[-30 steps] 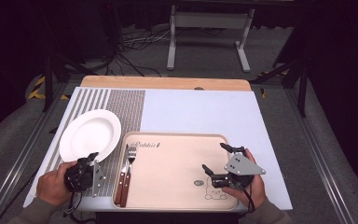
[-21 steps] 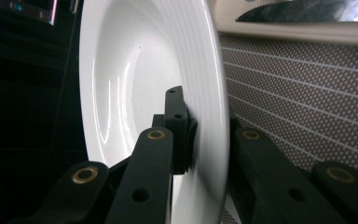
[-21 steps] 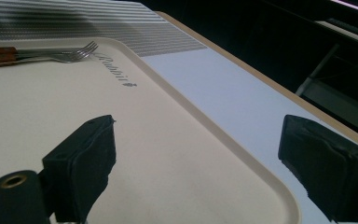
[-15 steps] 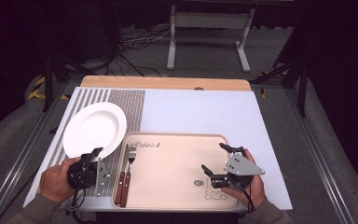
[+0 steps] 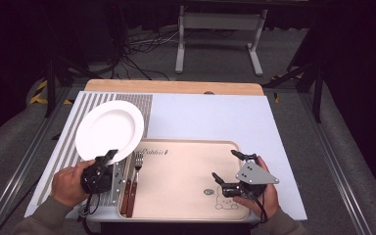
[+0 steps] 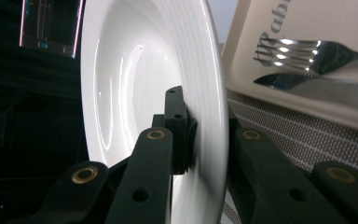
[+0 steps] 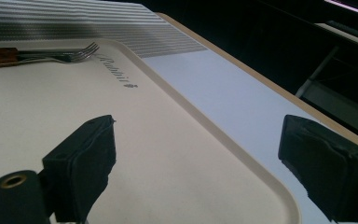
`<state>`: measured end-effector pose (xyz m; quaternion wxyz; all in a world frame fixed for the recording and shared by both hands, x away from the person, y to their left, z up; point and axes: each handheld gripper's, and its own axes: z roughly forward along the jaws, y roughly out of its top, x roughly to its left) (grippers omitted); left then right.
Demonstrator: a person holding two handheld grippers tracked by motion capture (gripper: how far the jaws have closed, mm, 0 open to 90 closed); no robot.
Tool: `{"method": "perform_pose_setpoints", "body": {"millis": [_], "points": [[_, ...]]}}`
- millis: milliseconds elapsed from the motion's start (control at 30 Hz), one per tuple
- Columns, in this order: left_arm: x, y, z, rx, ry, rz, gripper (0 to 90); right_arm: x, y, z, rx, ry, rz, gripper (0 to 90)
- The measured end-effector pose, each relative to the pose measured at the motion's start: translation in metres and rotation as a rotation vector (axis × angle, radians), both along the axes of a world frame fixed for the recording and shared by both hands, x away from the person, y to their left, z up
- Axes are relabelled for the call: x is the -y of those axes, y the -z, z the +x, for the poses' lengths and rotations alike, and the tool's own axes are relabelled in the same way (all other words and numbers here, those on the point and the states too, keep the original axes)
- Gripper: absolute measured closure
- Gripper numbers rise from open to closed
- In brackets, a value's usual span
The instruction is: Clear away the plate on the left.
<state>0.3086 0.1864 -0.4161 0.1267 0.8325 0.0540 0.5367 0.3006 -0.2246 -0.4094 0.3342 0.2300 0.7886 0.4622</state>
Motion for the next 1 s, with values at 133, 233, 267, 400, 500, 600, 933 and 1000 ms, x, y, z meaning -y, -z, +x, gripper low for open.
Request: {"method": "perform_pose_setpoints", "body": {"millis": [133, 233, 267, 400, 500, 600, 933, 1000], "points": [[0.011, -0.001, 0.0, -0.006, 0.029, -0.006, 82.1, 0.001, -0.001, 0.0, 0.004, 0.003, 0.001, 12.3], [0.015, -0.002, 0.0, -0.002, 0.041, 0.002, 82.1, 0.001, -0.001, 0.0, 0.005, 0.005, 0.001, 12.3], [0.018, -0.002, 0.0, -0.001, 0.045, 0.002, 82.2, 0.001, -0.001, 0.0, 0.005, 0.007, 0.001, 12.3], [0.028, -0.002, 0.0, -0.002, 0.073, 0.009, 82.1, 0.003, -0.002, 0.0, 0.007, 0.013, 0.009, 12.3], [0.033, -0.002, 0.0, 0.003, 0.089, 0.017, 82.2, 0.004, -0.002, 0.0, 0.009, 0.016, 0.012, 12.3], [0.042, -0.001, -0.003, -0.014, 0.11, 0.012, 82.1, 0.005, -0.002, 0.001, 0.006, 0.019, 0.012, 12.3], [0.066, 0.005, -0.011, -0.031, 0.193, 0.04, 82.2, 0.01, -0.002, 0.003, 0.007, 0.047, 0.022, 12.3], [0.072, 0.007, -0.012, -0.037, 0.213, 0.042, 82.1, 0.012, -0.003, 0.003, 0.012, 0.06, 0.026, 12.3]]}}
